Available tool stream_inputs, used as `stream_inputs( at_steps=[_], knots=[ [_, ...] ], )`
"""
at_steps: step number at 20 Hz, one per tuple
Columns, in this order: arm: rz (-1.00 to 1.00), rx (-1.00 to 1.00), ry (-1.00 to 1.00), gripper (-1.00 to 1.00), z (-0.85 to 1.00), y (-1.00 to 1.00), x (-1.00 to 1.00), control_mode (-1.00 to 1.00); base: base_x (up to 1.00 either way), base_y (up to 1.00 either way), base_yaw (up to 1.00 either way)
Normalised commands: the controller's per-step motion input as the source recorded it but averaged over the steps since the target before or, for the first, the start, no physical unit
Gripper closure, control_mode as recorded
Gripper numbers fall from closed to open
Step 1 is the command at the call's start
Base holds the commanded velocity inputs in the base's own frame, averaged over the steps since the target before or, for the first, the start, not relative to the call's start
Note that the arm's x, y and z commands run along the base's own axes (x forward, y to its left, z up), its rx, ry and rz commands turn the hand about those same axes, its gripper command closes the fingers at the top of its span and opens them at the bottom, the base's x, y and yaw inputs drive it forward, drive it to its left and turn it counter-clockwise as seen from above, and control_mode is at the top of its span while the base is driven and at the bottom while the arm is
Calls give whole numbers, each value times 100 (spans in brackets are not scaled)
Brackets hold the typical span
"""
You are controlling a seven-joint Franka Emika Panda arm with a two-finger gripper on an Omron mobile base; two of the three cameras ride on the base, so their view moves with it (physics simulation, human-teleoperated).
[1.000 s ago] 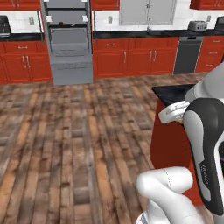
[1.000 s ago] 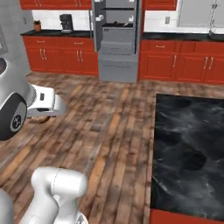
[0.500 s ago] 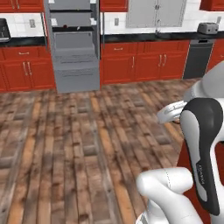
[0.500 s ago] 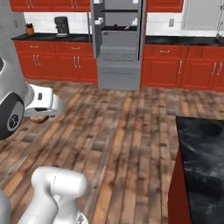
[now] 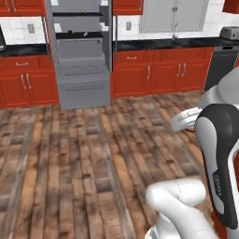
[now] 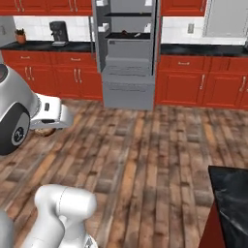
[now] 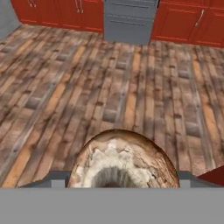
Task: Transport the fish and mushroom to the fridge. Place the fish on the rack containing meat and place the mushroom on the rack containing the vegetable, ensuring meats and vegetables are on different racks.
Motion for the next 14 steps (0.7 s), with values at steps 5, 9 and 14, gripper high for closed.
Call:
stream_inputs(
  at_steps=[5, 9, 14],
  knots=[
    [0, 0, 0, 100, 0, 0, 0, 100, 100, 59, -6],
    [0, 0, 0, 100, 0, 0, 0, 100, 100, 44, -4],
    [0, 0, 0, 100, 0, 0, 0, 100, 100, 10, 0]
  ],
)
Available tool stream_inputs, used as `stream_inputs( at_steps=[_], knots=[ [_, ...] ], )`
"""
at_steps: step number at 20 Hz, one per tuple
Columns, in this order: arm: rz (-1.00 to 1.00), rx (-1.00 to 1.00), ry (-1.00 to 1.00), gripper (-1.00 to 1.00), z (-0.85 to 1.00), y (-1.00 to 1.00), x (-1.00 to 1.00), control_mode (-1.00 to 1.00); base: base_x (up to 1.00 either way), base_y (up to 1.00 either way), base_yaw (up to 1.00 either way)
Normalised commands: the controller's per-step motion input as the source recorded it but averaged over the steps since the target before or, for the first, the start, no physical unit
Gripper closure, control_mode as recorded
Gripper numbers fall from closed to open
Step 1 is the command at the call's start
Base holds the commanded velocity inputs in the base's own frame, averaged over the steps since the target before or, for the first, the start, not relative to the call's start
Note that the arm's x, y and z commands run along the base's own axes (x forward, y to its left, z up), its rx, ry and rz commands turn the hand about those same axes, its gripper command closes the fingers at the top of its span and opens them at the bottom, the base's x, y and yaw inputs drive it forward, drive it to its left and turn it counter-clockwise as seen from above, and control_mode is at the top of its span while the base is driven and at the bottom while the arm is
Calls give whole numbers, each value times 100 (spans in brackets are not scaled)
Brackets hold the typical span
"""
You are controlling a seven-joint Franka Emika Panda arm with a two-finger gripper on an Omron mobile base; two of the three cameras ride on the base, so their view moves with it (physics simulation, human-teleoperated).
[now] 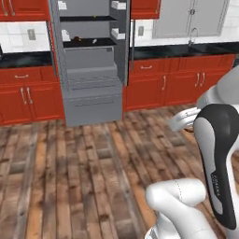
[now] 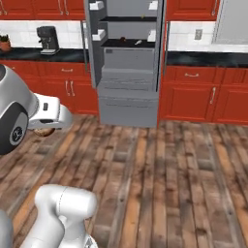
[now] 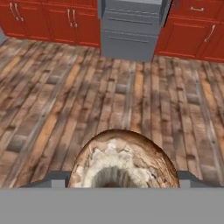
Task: Transport the fish and mushroom to the fridge. Place the fish on the rack containing meat and place the mushroom on the rack containing the vegetable, ensuring meats and vegetables are on different racks.
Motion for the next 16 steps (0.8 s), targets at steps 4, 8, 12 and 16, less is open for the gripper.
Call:
stream_inputs(
  at_steps=[4, 8, 12, 16],
  knots=[
    [0, 0, 0, 100, 0, 0, 0, 100, 100, 0, 0],
    [0, 0, 0, 100, 0, 0, 0, 100, 100, 9, 0],
    [0, 0, 0, 100, 0, 0, 0, 100, 100, 14, 0],
    [0, 0, 0, 100, 0, 0, 0, 100, 100, 9, 0]
  ],
)
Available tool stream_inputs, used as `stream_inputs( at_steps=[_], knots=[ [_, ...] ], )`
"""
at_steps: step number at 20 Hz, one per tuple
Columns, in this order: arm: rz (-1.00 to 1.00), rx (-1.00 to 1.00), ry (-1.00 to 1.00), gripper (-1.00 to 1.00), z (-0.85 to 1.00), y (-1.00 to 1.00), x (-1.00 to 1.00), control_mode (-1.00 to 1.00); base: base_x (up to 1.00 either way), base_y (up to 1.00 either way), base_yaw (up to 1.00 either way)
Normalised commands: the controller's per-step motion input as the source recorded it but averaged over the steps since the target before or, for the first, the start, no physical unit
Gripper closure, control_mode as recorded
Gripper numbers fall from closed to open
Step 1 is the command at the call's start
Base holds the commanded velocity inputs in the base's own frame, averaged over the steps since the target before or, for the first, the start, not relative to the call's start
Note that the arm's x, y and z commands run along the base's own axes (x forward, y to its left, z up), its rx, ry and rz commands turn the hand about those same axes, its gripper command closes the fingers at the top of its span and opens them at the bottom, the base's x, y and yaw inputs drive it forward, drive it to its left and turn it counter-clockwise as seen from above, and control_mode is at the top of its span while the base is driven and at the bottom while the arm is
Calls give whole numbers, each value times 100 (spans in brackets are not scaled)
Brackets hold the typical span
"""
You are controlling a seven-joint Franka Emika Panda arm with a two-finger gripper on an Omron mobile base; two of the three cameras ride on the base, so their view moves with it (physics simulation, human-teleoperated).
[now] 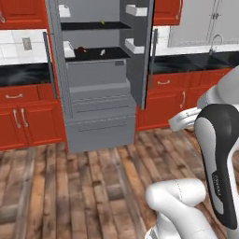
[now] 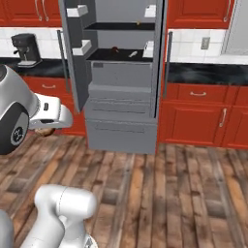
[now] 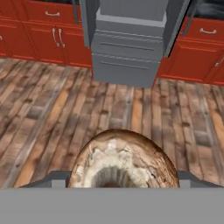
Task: Transport the fish and mushroom to the fridge. Place the fish on the rack containing meat and place the mushroom on the rack containing the vegetable, ensuring meats and vegetables are on different racks.
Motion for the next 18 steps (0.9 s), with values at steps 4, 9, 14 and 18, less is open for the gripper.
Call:
stream_inputs(
  at_steps=[4, 9, 14, 18],
  knots=[
    [0, 0, 0, 100, 0, 0, 0, 100, 100, 12, 0],
    [0, 0, 0, 100, 0, 0, 0, 100, 100, 8, 0],
    [0, 0, 0, 100, 0, 0, 0, 100, 100, 12, 0],
    [0, 0, 0, 100, 0, 0, 0, 100, 100, 21, 0]
  ],
)
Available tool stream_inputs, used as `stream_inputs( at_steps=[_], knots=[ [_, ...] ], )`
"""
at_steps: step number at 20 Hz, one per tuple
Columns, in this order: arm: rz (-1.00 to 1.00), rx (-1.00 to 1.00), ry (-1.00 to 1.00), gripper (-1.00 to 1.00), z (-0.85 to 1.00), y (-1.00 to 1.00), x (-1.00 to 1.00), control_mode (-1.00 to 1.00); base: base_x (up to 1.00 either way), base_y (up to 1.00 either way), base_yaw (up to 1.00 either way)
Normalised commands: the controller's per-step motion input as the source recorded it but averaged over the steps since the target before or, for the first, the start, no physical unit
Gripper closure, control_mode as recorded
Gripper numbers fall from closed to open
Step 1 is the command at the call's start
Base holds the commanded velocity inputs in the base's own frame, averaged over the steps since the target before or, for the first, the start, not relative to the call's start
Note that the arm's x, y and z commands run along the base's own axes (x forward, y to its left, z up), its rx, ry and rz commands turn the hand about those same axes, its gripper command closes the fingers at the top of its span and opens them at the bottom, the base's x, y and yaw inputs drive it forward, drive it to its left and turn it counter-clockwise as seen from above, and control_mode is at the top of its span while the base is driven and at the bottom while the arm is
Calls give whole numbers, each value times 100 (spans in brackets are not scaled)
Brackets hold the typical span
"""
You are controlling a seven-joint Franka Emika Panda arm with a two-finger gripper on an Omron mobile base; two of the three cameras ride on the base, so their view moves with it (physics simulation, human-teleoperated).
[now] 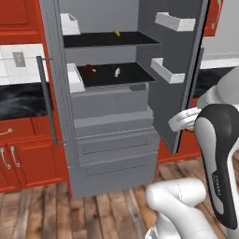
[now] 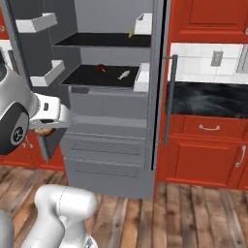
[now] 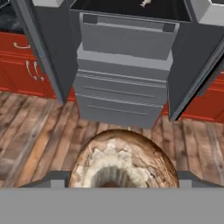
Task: Transport the fish and mushroom to the fridge. Place the fish on the rack containing meat and place the mushroom on the rack containing the vegetable, ensuring meats and vegetables are on different racks.
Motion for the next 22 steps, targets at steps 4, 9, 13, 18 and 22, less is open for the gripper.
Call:
stream_inputs(
  at_steps=[4, 9, 13, 18, 22],
  knots=[
    [0, 0, 0, 100, 0, 0, 0, 100, 100, 19, 0],
    [0, 0, 0, 100, 0, 0, 0, 100, 100, 27, 0],
    [0, 0, 0, 100, 0, 0, 0, 100, 100, 55, 0],
    [0, 0, 0, 100, 0, 0, 0, 100, 100, 19, 0],
    [0, 0, 0, 100, 0, 0, 0, 100, 100, 0, 2]
  ],
)
